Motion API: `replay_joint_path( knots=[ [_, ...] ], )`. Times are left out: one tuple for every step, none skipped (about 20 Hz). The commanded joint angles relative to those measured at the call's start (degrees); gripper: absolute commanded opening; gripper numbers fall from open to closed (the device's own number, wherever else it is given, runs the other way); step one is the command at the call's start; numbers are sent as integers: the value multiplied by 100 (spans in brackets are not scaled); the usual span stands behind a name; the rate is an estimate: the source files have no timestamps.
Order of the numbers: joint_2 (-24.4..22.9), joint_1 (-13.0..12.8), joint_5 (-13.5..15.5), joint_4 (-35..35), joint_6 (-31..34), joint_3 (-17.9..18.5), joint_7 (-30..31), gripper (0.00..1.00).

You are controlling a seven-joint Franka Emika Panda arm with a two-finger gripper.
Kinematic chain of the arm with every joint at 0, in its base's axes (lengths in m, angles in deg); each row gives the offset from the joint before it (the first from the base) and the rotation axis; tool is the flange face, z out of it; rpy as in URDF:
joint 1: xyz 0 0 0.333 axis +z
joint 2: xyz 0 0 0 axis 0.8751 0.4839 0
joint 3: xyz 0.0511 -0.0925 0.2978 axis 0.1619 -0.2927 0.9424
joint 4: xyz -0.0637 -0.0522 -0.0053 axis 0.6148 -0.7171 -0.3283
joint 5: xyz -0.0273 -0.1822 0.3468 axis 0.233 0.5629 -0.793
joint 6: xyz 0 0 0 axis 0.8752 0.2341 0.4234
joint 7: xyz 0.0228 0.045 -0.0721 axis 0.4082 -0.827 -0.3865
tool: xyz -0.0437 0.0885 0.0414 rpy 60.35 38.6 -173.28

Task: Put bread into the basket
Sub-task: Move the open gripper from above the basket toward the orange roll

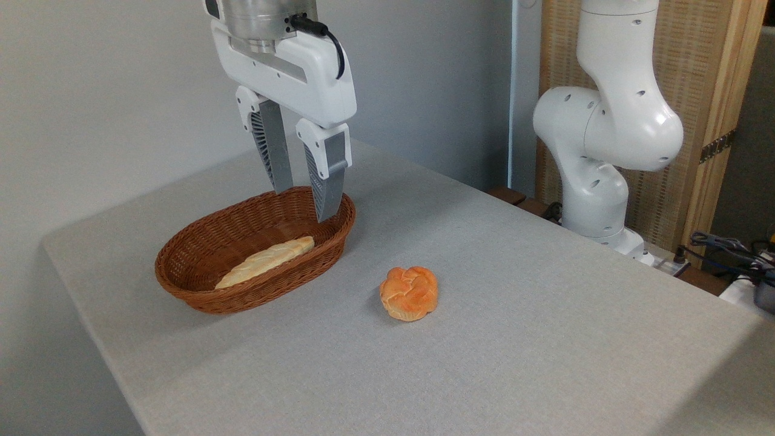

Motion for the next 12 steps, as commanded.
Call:
replay_joint_path(
  knots=[
    [80,-28,-30,-146,194,54,-60,100],
    [71,-19,-30,-137,194,63,-60,100],
    [71,-19,-30,-145,185,106,-60,100],
    [71,-19,-30,-137,185,133,-69,100],
    [71,-19,-39,-137,176,133,-69,100],
    [71,-19,-30,-128,167,133,-69,100],
    [71,-19,-22,-111,141,142,-69,100],
    [71,-28,-22,-102,132,159,-69,100],
    [71,-28,-22,-84,123,159,-69,100],
    [54,-28,-22,-32,80,159,-77,100],
    [10,-28,-22,73,44,159,-77,100],
    [-78,-28,-22,239,-69,159,-86,100]
  ],
)
